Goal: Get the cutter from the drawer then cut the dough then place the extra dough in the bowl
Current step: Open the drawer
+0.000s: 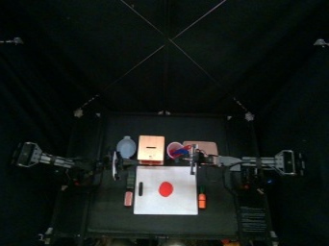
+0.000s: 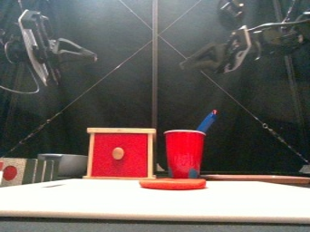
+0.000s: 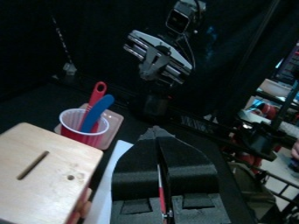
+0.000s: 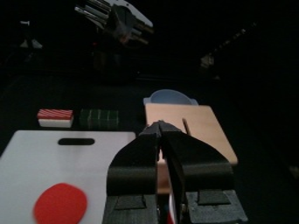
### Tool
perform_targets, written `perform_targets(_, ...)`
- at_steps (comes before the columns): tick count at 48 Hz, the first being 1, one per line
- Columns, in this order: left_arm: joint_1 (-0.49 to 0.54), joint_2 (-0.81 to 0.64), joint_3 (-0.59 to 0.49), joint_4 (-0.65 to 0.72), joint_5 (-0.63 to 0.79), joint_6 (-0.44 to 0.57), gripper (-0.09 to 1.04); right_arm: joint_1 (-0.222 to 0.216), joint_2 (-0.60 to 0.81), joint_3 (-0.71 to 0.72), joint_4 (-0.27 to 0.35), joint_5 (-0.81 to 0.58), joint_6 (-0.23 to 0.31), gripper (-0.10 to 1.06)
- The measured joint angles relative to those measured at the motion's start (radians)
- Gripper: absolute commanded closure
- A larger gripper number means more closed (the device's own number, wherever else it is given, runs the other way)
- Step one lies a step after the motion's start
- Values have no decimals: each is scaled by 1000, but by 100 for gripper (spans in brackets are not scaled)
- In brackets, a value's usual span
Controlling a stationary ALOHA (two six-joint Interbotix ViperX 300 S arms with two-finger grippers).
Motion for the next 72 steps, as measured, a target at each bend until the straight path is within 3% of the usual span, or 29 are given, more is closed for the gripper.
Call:
perform_targets(10, -41, 236, -126, -224, -12, -48, 79, -46, 285, -233, -37, -6, -3, 101)
perform_targets(18, -43, 281, -149, -298, 31, -143, 71, -49, 436, -368, -89, 38, -3, 101)
perform_targets(30, -43, 295, -163, -347, 83, -298, 29, -49, 489, -422, -107, 127, -2, 101)
perform_targets(37, -43, 305, -166, -411, 127, -446, 8, -48, 489, -426, -114, 141, -2, 101)
perform_targets(43, -37, 327, -166, -459, 140, -499, 7, -40, 491, -430, -114, 146, -2, 101)
perform_targets(72, 91, 403, -193, -430, 153, -491, 8, -3, 491, -451, -112, 181, -2, 101)
